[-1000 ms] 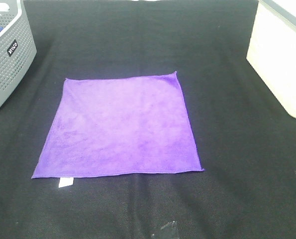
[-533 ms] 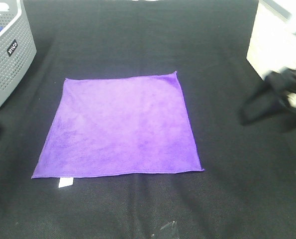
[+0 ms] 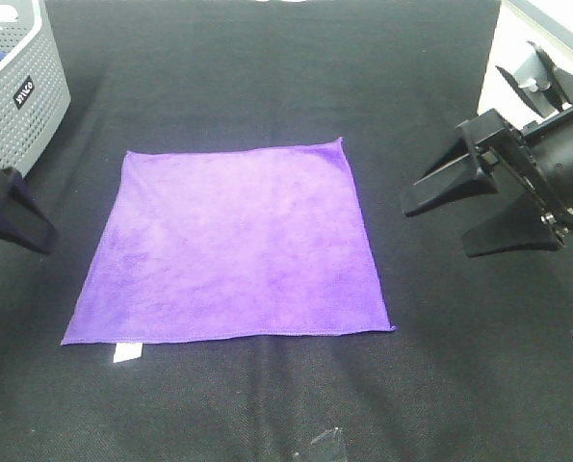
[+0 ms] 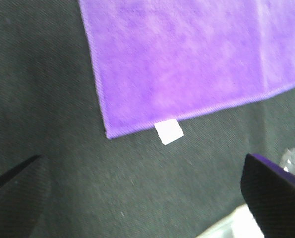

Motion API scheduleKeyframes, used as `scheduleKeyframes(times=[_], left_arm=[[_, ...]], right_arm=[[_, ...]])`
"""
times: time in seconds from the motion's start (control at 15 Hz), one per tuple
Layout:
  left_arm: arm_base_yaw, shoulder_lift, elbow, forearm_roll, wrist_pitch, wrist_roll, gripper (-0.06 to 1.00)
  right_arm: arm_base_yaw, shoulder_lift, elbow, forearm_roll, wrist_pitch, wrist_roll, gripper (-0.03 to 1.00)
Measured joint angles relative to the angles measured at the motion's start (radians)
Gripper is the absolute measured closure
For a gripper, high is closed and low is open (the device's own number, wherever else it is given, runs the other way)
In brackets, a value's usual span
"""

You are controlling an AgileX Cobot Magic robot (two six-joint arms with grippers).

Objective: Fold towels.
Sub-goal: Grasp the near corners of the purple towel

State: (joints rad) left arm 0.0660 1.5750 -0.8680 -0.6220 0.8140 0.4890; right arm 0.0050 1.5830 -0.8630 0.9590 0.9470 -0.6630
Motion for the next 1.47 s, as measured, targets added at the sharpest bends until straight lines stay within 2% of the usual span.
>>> scheduleKeyframes(times=[0.2,0.47,0.73,1.47], left_arm=[[0.0,0.124,-0.046,-0.003,0.006,0.003,-0.04],[0.0,0.268,-0.092,-0.015,0.014,0.018,-0.03],[0.0,0.371,-0.093,-0.018,0.015,0.026,-0.02],[-0.003,0.397,-0.104,-0.032,0.015,0.028,-0.02]], right_arm=[[0.0,0.084,-0.029,0.004,-0.056,-0.027,0.03],[0.0,0.29,-0.104,0.004,-0.04,-0.101,0.04],[0.0,0.441,-0.169,0.004,-0.04,-0.121,0.05],[-0.005,0.528,-0.189,0.027,-0.011,-0.124,0.08]])
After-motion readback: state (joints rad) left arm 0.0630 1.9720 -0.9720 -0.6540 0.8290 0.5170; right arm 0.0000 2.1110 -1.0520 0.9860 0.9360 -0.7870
